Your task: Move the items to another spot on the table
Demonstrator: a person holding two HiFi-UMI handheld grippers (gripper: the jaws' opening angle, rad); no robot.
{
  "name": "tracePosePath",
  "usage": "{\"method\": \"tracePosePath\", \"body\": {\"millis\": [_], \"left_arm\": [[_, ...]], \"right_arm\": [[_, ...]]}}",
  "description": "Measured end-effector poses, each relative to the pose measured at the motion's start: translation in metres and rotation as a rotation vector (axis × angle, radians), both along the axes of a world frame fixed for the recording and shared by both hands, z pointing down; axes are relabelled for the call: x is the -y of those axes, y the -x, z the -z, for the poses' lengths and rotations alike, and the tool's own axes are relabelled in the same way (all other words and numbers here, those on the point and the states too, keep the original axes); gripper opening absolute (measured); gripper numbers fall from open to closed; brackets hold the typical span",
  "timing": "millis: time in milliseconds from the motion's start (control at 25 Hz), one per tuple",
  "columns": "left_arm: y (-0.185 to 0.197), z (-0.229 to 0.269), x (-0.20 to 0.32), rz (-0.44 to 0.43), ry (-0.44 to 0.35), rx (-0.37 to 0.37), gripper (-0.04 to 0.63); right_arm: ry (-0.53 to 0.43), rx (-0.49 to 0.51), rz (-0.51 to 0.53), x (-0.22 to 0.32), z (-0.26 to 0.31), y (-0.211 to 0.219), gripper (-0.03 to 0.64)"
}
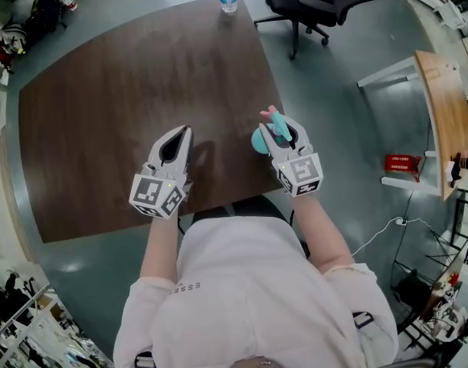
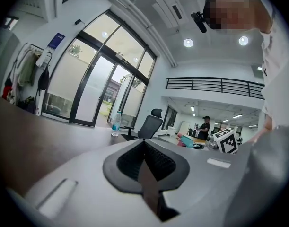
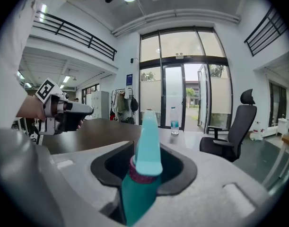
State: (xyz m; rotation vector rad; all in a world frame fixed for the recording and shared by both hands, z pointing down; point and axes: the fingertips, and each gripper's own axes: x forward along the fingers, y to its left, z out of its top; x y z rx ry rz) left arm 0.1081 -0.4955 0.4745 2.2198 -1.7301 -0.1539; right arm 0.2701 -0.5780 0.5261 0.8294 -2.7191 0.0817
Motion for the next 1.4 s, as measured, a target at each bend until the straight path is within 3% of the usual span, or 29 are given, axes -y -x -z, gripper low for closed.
{"method": "tracePosePath", "body": {"millis": [440,640,680,760,1040,1120,1240,1400], "left_arm": [[-0.011,-0.030,0.003,0.025,0.045,0.000,0.015],[-0.012,-0.029,-0.007,0.000,0.027,-0.012,0.015],[-0.012,-0.026,-0.010,-0.007,0.021,-0.015,0.015],[-0.010,-0.020,-0.018,-0.014,0.011,-0.024,0.015],[-0.004,0.013,-0.044,-0.088,-0.036,-0.022,0.015],[-0.005,0.023,-0.054,-0.128,-0.065,-0.017,0.015],[-0.009,0.032,-0.074,-0.181,-0.085,0.002,0.015],[-0.020,0.030,-0.091,-0.220,-0.094,0.014,0.015]], "right_arm": [[-0.117,-0.018,0.111,0.003,-0.021,0.014,0.129],[-0.069,-0.003,0.054,0.007,-0.030,0.007,0.135],[-0.037,-0.004,0.028,0.009,-0.032,0.005,0.167],[0.020,0.002,-0.024,0.011,-0.031,0.001,0.296],[0.027,-0.003,-0.167,-0.019,0.006,-0.011,0.297],[0.006,-0.018,-0.228,-0.032,0.016,-0.018,0.232],[-0.017,-0.011,-0.297,-0.058,0.025,-0.030,0.002],[0.007,0.003,-0.309,-0.094,0.019,-0.041,-0.008]]}}
